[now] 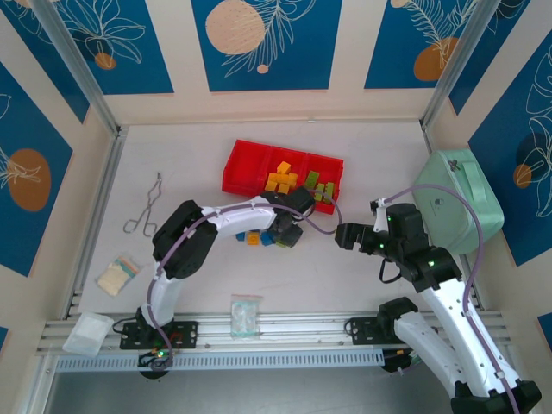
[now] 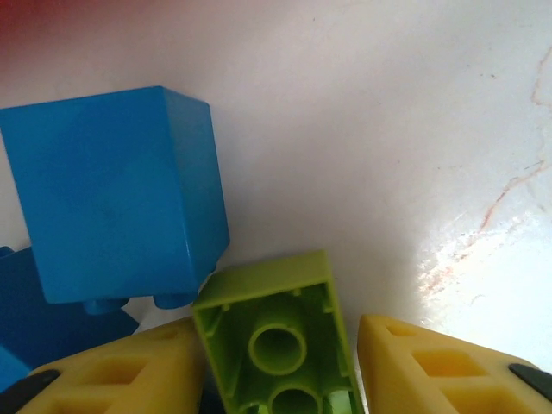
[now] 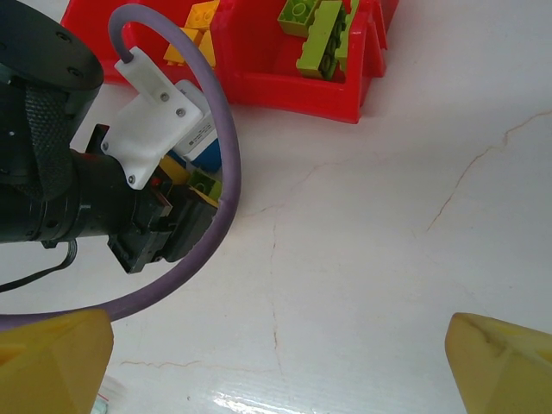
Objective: Sort the legos into containers by color
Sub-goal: Pick up the lego from the center of the table.
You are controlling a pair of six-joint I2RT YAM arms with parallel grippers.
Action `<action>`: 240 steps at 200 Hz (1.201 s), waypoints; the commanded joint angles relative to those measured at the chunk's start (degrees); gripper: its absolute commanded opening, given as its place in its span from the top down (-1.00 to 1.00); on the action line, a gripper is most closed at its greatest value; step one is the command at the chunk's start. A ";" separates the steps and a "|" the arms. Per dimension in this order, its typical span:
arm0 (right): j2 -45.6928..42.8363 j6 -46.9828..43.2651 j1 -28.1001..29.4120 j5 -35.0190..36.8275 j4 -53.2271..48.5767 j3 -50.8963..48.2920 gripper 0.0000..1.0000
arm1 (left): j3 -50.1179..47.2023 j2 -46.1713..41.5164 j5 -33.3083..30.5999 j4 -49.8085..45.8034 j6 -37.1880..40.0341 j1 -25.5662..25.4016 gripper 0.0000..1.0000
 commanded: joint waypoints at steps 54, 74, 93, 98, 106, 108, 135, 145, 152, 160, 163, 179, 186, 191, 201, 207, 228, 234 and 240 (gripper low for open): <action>-0.72 0.10 0.44 0.65 0.68 -0.78 -0.98 | -1.00 3.19 2.80 -2.57 -3.48 -0.01 0.14; -0.78 0.09 0.43 0.67 0.71 -0.85 -0.98 | -1.31 3.16 3.06 -2.65 -4.11 0.02 0.18; -0.77 0.08 0.44 0.67 0.64 -0.86 -0.98 | -1.74 2.77 3.33 -2.66 -4.80 0.01 0.22; -0.78 0.13 0.43 0.68 0.68 -0.92 -0.98 | -1.95 2.56 3.41 -2.61 -5.05 0.02 0.23; -0.78 0.09 0.49 0.67 0.65 -0.84 -0.98 | -2.25 2.00 3.58 -2.68 -5.35 -0.03 0.25; -0.78 0.15 0.43 0.67 0.70 -0.84 -0.98 | -2.31 1.87 3.59 -2.64 -5.49 -0.06 0.25; -0.78 0.11 0.43 0.67 0.63 -0.84 -0.98 | -3.46 -1.56 3.18 -2.72 -6.67 -0.08 0.30; -0.78 0.17 0.41 0.76 0.68 -0.88 -0.98 | -3.54 -2.97 2.63 -2.84 -7.08 -0.07 0.32; -0.80 0.17 0.41 0.83 0.64 -0.90 -0.98 | -3.44 -3.97 1.99 -3.14 -7.46 -0.07 0.35; -0.79 0.18 0.43 0.85 0.64 -0.91 -0.98 | -3.25 -4.98 1.20 -3.51 -7.87 -0.07 0.39; -0.85 0.17 0.43 0.85 0.65 -0.91 -0.98 | -3.10 -5.33 0.95 -3.64 -7.99 -0.07 0.41; -0.87 0.18 0.42 0.95 0.63 -0.89 -0.98 | -2.98 -7.18 0.19 -3.64 -8.42 -0.07 0.43; -0.91 0.27 0.42 0.94 0.66 -0.92 -0.98 | -2.98 -7.88 -0.05 -3.42 -8.66 -0.07 0.44; -0.96 0.28 0.43 0.95 0.63 -0.92 -0.98 | -3.02 -8.38 -0.22 -3.33 -8.70 -0.07 0.44; -1.03 0.20 0.45 0.94 0.63 -0.88 -0.98 | -2.74 -9.23 -0.60 -3.13 -8.85 -0.07 0.44; -1.05 0.17 0.46 0.94 0.63 -0.91 -0.98 | -2.46 -9.66 -0.84 -3.12 -8.96 -0.07 0.44; -1.21 0.30 0.42 1.02 0.63 -0.93 -0.98 | -0.24 -10.51 -1.99 -3.13 -8.95 -0.07 0.44; -1.21 0.27 0.48 1.10 0.76 -0.95 -0.98 | 0.66 -10.56 -2.27 -3.13 -8.80 -0.07 0.44; -1.30 0.27 0.42 1.11 0.81 -0.99 -0.98 | 1.73 -10.50 -2.46 -2.91 -8.53 -0.07 0.44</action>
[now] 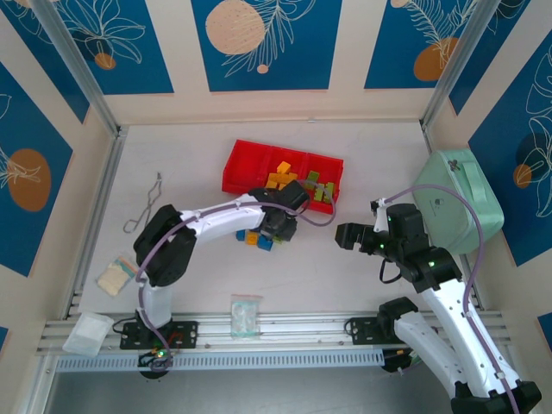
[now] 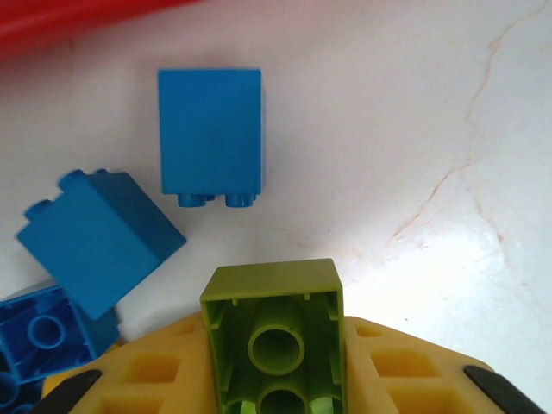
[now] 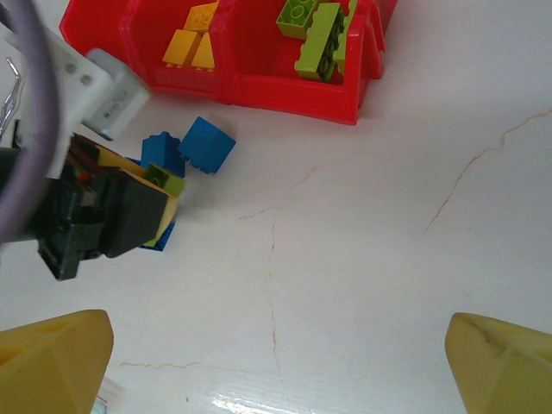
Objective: Sort the legos into containers by color
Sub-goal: Pick up the lego from the center of the table, then place the lego in the container.
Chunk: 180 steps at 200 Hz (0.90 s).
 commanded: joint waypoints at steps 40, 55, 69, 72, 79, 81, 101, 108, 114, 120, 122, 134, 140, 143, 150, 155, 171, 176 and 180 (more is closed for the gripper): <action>-1.35 0.37 0.44 1.26 -0.01 -0.63 -0.98 | 12.93 1.33 -3.26 2.65 2.12 0.34 0.39; -1.88 0.48 0.44 1.70 -0.46 -0.37 -0.98 | 17.39 4.29 -3.06 3.81 2.74 0.91 0.39; -2.98 0.74 0.52 2.46 -0.88 -0.27 -0.98 | 22.24 7.58 -2.95 4.31 3.29 1.35 0.39; -3.25 0.84 0.52 2.68 -0.93 -0.24 -0.98 | 23.26 8.33 -3.06 4.33 3.34 1.44 0.39; -4.05 1.02 0.53 3.11 -0.95 -0.33 -0.98 | 25.57 9.90 -2.98 4.57 3.51 1.62 0.39; -4.26 1.02 0.52 3.23 -0.93 -0.35 -0.98 | 26.21 10.39 -2.91 4.70 3.58 1.65 0.39; -7.25 1.87 0.53 5.47 -1.24 -0.53 -0.98 | 31.91 14.74 -2.19 5.84 3.44 2.22 0.38; -8.59 2.18 0.52 6.51 -1.31 -0.75 -0.98 | 33.77 16.20 -1.66 6.29 3.47 2.58 0.36; -9.87 2.40 0.59 7.49 -1.16 -1.07 -0.98 | 35.25 17.36 -1.52 6.35 3.37 2.86 0.34; -11.26 2.56 0.65 8.39 -0.94 -1.37 -0.98 | 36.48 18.28 -1.45 6.34 3.17 3.21 0.31; -11.71 2.53 0.64 8.71 -0.92 -1.47 -0.98 | 37.02 18.81 -1.36 6.41 2.99 3.30 0.31; -14.52 2.95 0.65 10.33 -0.94 -1.80 -0.98 | 39.14 20.86 -0.36 6.85 2.19 4.01 0.28; -15.85 3.13 0.74 10.89 -0.91 -2.02 -0.98 | 40.13 21.94 0.52 7.16 1.80 4.37 0.27; -16.54 3.09 0.87 11.08 -0.87 -2.09 -0.98 | 40.60 22.49 1.08 7.22 1.72 4.59 0.27; -18.02 3.21 1.11 11.46 -0.72 -2.31 -0.98 | 41.53 23.53 2.00 7.64 1.44 4.82 0.25; -19.09 3.30 1.54 12.00 -0.68 -2.49 -0.98 | 42.45 24.29 2.30 7.83 1.37 5.03 0.24; -21.15 3.63 3.20 13.55 -0.59 -2.91 -0.98 | 44.79 26.28 2.61 8.06 1.14 5.27 0.18; -21.62 3.88 4.00 14.39 -0.60 -3.00 -0.98 | 45.19 26.68 2.54 8.23 1.15 5.31 0.15; -21.69 3.84 4.43 14.73 -0.68 -3.09 -0.98 | 45.59 26.94 2.49 8.35 1.15 5.35 0.13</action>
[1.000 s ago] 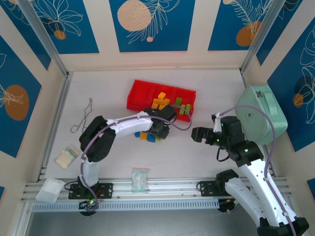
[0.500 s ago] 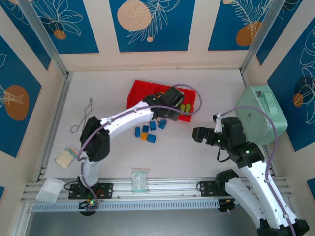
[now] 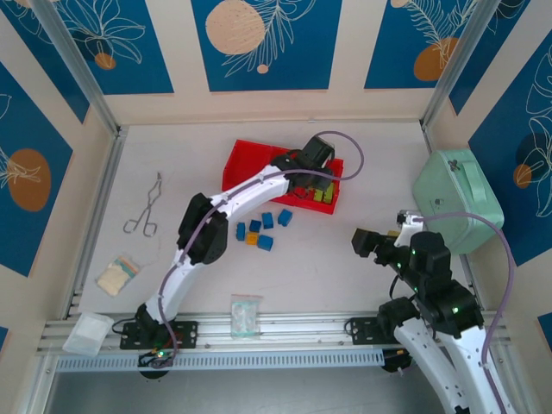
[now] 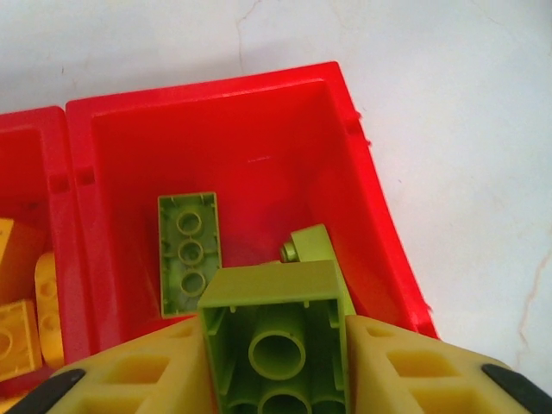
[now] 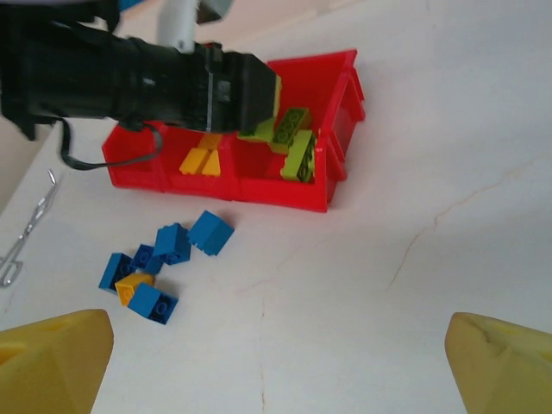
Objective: Sort the legos into containers by color
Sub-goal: Place the lego in the container.
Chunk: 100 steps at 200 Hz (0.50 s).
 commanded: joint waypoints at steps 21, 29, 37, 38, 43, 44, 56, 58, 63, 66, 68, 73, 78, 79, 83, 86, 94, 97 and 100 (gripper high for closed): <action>-2.12 1.89 5.73 7.15 -0.96 -0.92 -0.98 | 4.44 1.60 0.65 2.54 0.37 0.65 -0.33; -2.15 2.16 7.00 8.23 -1.40 -0.86 -0.98 | 4.35 1.15 0.15 2.72 1.53 0.64 -0.46; -2.12 2.30 8.27 9.36 -1.85 -0.59 -0.98 | 4.35 0.55 -0.50 2.38 2.64 0.66 -0.52; -2.17 2.34 8.44 9.45 -1.97 -0.52 -0.98 | 4.35 0.46 -0.59 2.34 2.78 0.66 -0.53; -2.21 2.55 9.19 10.28 -2.33 -0.34 -0.98 | 4.35 0.09 -1.14 1.90 3.32 0.70 -0.56; -2.29 2.56 9.39 10.48 -2.38 -0.31 -0.98 | 4.35 0.01 -1.27 1.84 3.47 0.68 -0.57; -2.54 3.00 11.52 12.51 -3.27 0.06 -0.98 | 3.94 -1.42 -2.24 0.85 4.94 0.66 -0.62; -2.66 3.11 11.83 12.77 -3.46 0.07 -0.98 | 3.78 -1.76 -2.40 0.71 5.24 0.66 -0.64; -2.82 3.29 12.68 13.42 -3.62 0.11 -0.98 | 3.18 -2.54 -2.83 0.28 5.64 0.66 -0.66; -3.01 3.42 13.15 13.90 -3.71 0.07 -0.98 | 2.84 -3.14 -3.17 0.01 5.78 0.61 -0.68; -3.13 3.48 13.46 14.21 -3.82 0.07 -0.98 | 2.39 -3.51 -3.36 -0.16 5.89 0.63 -0.70; -3.34 3.70 14.24 14.65 -3.93 -0.02 -0.98 | 1.43 -4.43 -3.63 -0.40 6.21 0.66 -0.73; -3.56 3.86 14.92 15.20 -4.04 -0.05 -0.98 | 0.20 -5.66 -3.76 -0.58 6.54 0.65 -0.77; -3.59 3.87 15.11 15.32 -4.03 -0.03 -0.98 | -0.19 -5.89 -3.81 -0.68 6.62 0.65 -0.77; -3.80 3.88 15.59 15.77 -4.03 -0.17 -0.98 | -1.56 -6.89 -3.96 -0.67 6.69 0.66 -0.82; -3.88 3.92 15.95 15.97 -4.03 -0.26 -0.98 | -2.71 -7.68 -4.39 -0.73 6.58 0.64 -0.86; -4.28 3.97 16.85 16.67 -4.03 -0.28 -0.98 | -6.26 -10.13 -6.50 -0.97 5.37 0.66 -0.99; -4.41 4.10 17.09 16.84 -4.03 -0.40 -0.98 | -7.78 -11.12 -7.30 -1.06 4.79 0.66 -0.99; -4.48 4.13 17.39 16.92 -4.03 -0.52 -0.98 | -9.64 -12.17 -7.79 -0.81 4.37 0.66 -0.99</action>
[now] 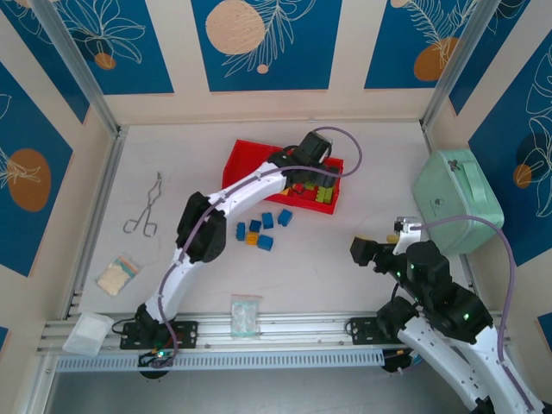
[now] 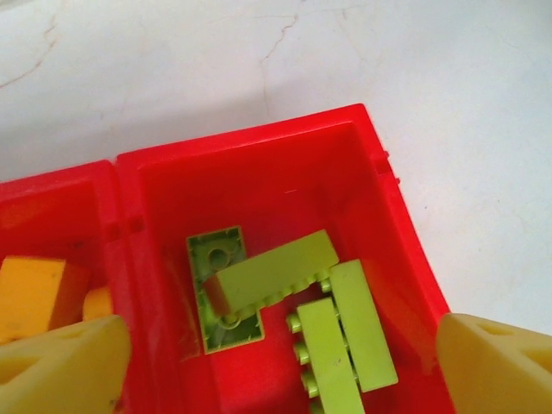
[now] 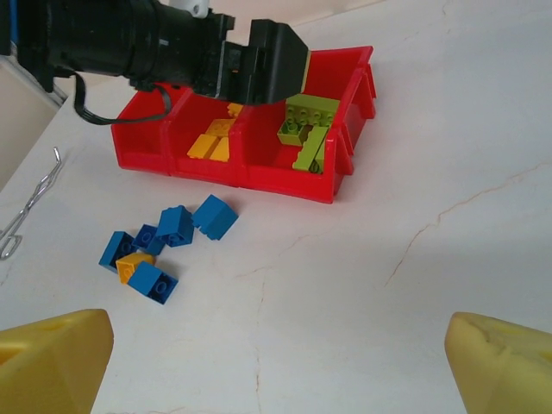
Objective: Sort the legos into containers by color
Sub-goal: Place the lego in the container.
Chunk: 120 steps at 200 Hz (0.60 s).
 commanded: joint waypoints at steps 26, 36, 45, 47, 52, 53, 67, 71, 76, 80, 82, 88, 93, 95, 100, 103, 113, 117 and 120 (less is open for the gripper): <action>-1.63 0.83 3.85 4.23 -0.20 -0.98 -0.98 | -23.14 -18.65 -4.17 1.48 -1.68 0.04 -0.99; -1.41 0.21 4.27 3.34 0.58 -1.32 -0.98 | -28.71 -21.83 -3.44 2.13 -2.49 -0.08 -0.99; -1.00 -0.53 4.49 2.23 1.42 -1.74 -0.98 | -33.29 -24.51 -2.30 2.70 -2.93 -0.22 -0.99; -0.87 -0.63 4.57 1.98 1.50 -1.81 -0.98 | -34.12 -25.10 -2.08 2.70 -3.07 -0.28 -0.99; -0.36 -0.92 4.66 1.32 1.93 -2.01 -0.98 | -36.14 -26.35 -1.52 2.68 -3.39 -0.30 -0.99; -0.27 -1.01 4.67 1.17 2.01 -2.08 -0.98 | -36.64 -26.58 -1.50 2.69 -3.49 -0.30 -0.99; 2.15 -2.10 4.68 -0.94 3.02 -2.29 -0.98 | -41.36 -29.45 -0.78 1.64 -4.22 -0.73 -0.99; 2.99 -2.29 4.68 -1.35 3.10 -2.24 -0.98 | -42.23 -30.11 -0.85 1.23 -4.41 -0.95 -0.99; 4.10 -2.45 4.68 -1.91 3.12 -2.16 -0.98 | -43.25 -30.81 -1.05 0.53 -4.63 -1.21 -0.99; 5.16 -2.70 4.60 -2.32 3.19 -2.08 -0.98 | -43.94 -31.32 -1.19 0.01 -4.72 -1.42 -0.99; 5.66 -2.77 4.59 -2.50 3.28 -2.00 -0.98 | -44.23 -31.55 -1.21 -0.26 -4.73 -1.55 -0.99; 7.20 -3.26 4.46 -3.24 3.38 -1.91 -0.98 | -45.00 -32.11 -1.38 -0.94 -4.69 -1.92 -1.00; 8.52 -3.53 4.34 -4.01 3.56 -1.89 -0.98 | -45.44 -32.57 -1.62 -1.48 -4.72 -2.25 -1.00; 9.05 -3.64 4.29 -4.35 3.69 -1.89 -0.98 | -45.66 -32.63 -1.64 -1.71 -4.75 -2.31 -0.99; 10.37 -3.90 4.01 -5.22 3.85 -1.76 -0.98 | -46.06 -32.87 -1.66 -2.17 -4.61 -2.52 -0.98; 11.03 -4.03 3.85 -5.82 3.99 -1.74 -0.98 | -46.34 -33.01 -1.58 -2.41 -4.51 -2.60 -0.96; 13.79 -4.54 3.01 -7.85 4.27 -1.43 -0.98 | -47.12 -33.21 -0.98 -3.14 -4.30 -2.81 -0.91; 14.71 -4.67 2.66 -8.55 4.21 -1.36 -0.98 | -47.37 -33.21 -0.91 -3.45 -4.34 -2.87 -0.89; 15.26 -4.74 2.55 -8.87 4.16 -1.23 -0.98 | -47.53 -33.23 -0.90 -3.71 -4.40 -2.89 -0.87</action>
